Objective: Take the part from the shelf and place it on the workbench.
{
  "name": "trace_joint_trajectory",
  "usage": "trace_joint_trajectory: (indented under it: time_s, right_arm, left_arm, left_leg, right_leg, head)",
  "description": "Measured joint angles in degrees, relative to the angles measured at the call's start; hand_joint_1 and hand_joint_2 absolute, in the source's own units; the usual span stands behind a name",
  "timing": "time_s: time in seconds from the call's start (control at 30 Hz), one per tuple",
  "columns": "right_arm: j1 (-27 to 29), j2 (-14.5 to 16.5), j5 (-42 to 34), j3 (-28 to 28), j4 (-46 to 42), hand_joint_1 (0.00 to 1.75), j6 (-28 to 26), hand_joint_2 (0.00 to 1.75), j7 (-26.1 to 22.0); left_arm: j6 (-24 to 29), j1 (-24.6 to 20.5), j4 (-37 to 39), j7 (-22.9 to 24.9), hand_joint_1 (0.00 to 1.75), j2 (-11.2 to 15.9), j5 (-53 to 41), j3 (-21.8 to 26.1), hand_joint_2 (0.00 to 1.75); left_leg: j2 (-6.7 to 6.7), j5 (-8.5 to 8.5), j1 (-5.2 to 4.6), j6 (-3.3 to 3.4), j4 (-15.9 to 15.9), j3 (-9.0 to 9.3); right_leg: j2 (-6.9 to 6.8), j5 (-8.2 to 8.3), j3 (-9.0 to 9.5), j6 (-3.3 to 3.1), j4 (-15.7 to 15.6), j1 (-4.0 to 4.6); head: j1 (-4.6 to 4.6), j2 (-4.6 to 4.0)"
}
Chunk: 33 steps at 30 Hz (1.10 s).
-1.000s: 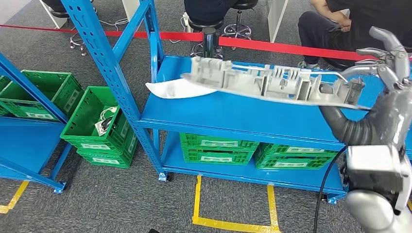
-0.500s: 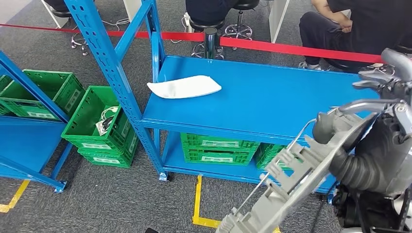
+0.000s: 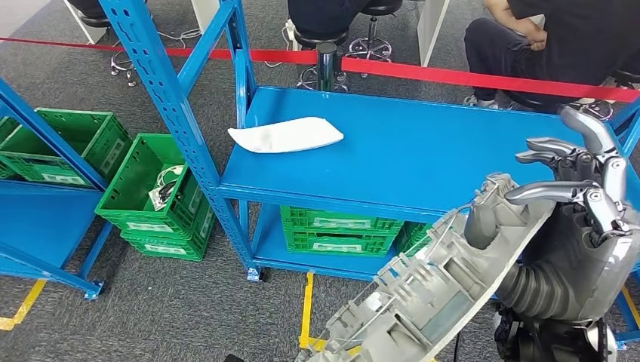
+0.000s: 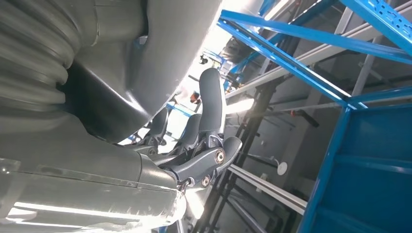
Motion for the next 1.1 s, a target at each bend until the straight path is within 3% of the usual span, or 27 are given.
trace_joint_trajectory:
  time_s: [0.27,0.33,0.4,0.47,0.53,0.57,0.6,0.63,0.67,0.73,0.83,0.9,0.97,1.03,1.07,1.1]
  right_arm:
    - [0.07,0.41,-0.93,0.91,0.11,1.75,-0.01,1.75,0.01]
    - [0.08,0.55,-1.38,1.08,0.26,1.75,-0.02,1.75,0.02]
    - [0.06,0.65,-1.77,1.21,0.37,1.75,-0.05,1.75,0.02]
    - [0.02,0.68,-2.10,1.33,0.45,1.75,-0.14,1.75,0.05]
    - [0.08,0.69,-2.38,1.55,0.64,1.75,-0.20,1.75,0.15]
    - [0.15,0.69,-2.48,1.69,0.75,1.75,-0.22,1.75,0.19]
    - [0.18,0.69,-2.52,1.85,0.85,1.75,-0.24,1.75,0.22]
    - [0.18,0.69,-2.57,1.98,0.92,1.75,-0.27,1.75,0.22]
    - [0.17,0.69,-2.64,2.06,0.96,1.75,-0.30,1.75,0.22]
    - [0.13,0.69,-2.78,2.14,1.05,1.75,-0.39,1.75,0.22]
    - [0.11,0.72,-2.90,2.16,1.13,1.75,-0.59,1.75,0.27]
    - [0.05,0.73,-2.92,2.16,1.13,1.75,-0.70,1.75,0.28]
    - [0.04,0.74,-2.91,2.14,1.14,1.75,-0.82,1.75,0.28]
    - [0.09,0.74,-2.91,2.13,1.18,1.75,-0.91,1.75,0.28]
    - [0.13,0.74,-2.91,2.13,1.22,1.75,-0.92,1.75,0.28]
    - [0.16,0.74,-2.92,2.14,1.27,1.75,-0.92,1.75,0.28]
  left_arm:
    - [0.00,0.01,0.00,0.05,0.00,0.08,0.00,0.02,1.75]
    - [0.00,0.03,0.00,0.22,0.00,0.11,0.05,0.02,1.75]
    - [0.02,0.01,0.01,0.44,0.00,0.11,0.15,0.02,1.75]
    - [0.05,0.03,0.02,0.58,0.00,0.10,0.24,0.02,1.75]
    - [0.07,0.17,0.02,0.70,0.00,0.12,0.31,0.02,1.75]
    - [0.08,0.24,0.02,0.75,0.00,0.13,0.32,0.02,1.75]
    - [0.08,0.28,0.02,0.77,0.00,0.14,0.33,0.02,1.75]
    - [0.09,0.29,0.02,0.78,0.00,0.13,0.33,0.02,1.75]
    - [0.09,0.28,0.02,0.79,0.00,0.11,0.33,0.02,1.75]
    - [0.09,0.21,0.02,0.78,0.00,0.10,0.33,0.03,1.75]
    - [0.09,0.15,0.00,0.79,0.00,0.11,0.33,0.04,1.75]
    - [0.10,0.14,0.00,0.79,0.00,0.15,0.32,0.04,1.75]
    - [0.11,0.10,0.00,0.79,0.00,0.17,0.31,0.05,1.75]
    - [0.11,0.12,0.00,0.80,0.00,0.19,0.31,0.05,1.75]
    - [0.11,0.15,0.00,0.81,0.00,0.19,0.31,0.05,1.75]
    - [0.11,0.16,0.00,0.81,0.00,0.20,0.31,0.04,1.75]
  left_leg:
    - [0.06,-0.08,-0.30,0.21,0.54,-0.22]
    - [0.06,0.21,-0.27,0.49,0.40,-0.24]
    - [0.19,1.01,0.05,1.00,-0.54,0.07]
    - [0.43,1.62,0.36,1.36,-1.37,0.30]
    - [0.66,1.71,0.37,1.44,-1.39,0.21]
    - [0.74,1.70,0.36,1.42,-1.29,0.17]
    - [0.79,1.64,0.37,1.33,-1.14,0.14]
    - [0.78,1.52,0.41,1.17,-0.93,0.14]
    - [0.74,1.32,0.47,0.93,-0.66,0.14]
    - [0.63,0.93,0.42,0.34,-0.07,-0.25]
    - [0.58,1.10,0.24,-0.56,0.54,-1.06]
    - [0.50,0.33,0.27,-1.22,1.27,-1.82]
    - [0.28,-2.98,0.42,-1.78,5.39,-3.76]
    - [0.12,-7.03,0.60,-2.13,12.88,-6.73]
    - [0.09,-8.03,0.65,-2.21,15.76,-7.73]
    - [0.09,-7.89,0.65,-2.21,16.78,-7.85]
  right_leg:
    - [-0.03,0.15,-0.04,0.21,-0.17,-0.20]
    - [-0.04,0.41,-0.01,0.56,-0.27,-0.20]
    - [-0.18,-0.32,-0.37,0.96,0.32,-0.12]
    - [-0.59,-3.31,-2.41,1.25,4.83,-0.11]
    - [-0.90,-6.49,-5.77,1.60,12.49,-0.25]
    - [-0.96,-6.87,-6.96,1.74,15.10,-0.35]
    - [-1.02,-6.01,-7.33,1.84,15.69,-0.48]
    - [-1.07,-4.05,-6.75,1.88,14.03,-0.62]
    - [-1.12,-1.55,-5.42,1.87,10.63,-0.76]
    - [-1.06,1.47,-2.76,1.60,4.52,-0.77]
    - [-0.99,1.78,-2.33,0.79,2.52,-0.49]
    - [-1.15,1.63,-2.47,0.15,1.56,-0.73]
    - [-1.35,1.86,-2.81,-0.64,0.76,-0.91]
    - [-1.60,2.25,-3.53,-1.18,0.96,-0.64]
    - [-1.72,2.41,-3.88,-1.29,1.12,-0.50]
    - [-1.81,2.55,-4.22,-1.32,1.31,-0.40]
  head:
    - [-0.19,0.00]
    - [-0.38,0.00]
    - [-0.44,0.00]
    - [0.03,0.00]
    - [0.69,0.00]
    - [0.85,0.00]
    - [0.93,0.00]
    - [0.99,0.00]
    - [1.07,0.00]
    - [1.31,0.00]
    - [1.13,0.00]
    - [0.71,0.00]
    - [-0.18,0.00]
    - [-1.28,0.00]
    - [-1.62,0.00]
    - [-1.89,0.00]
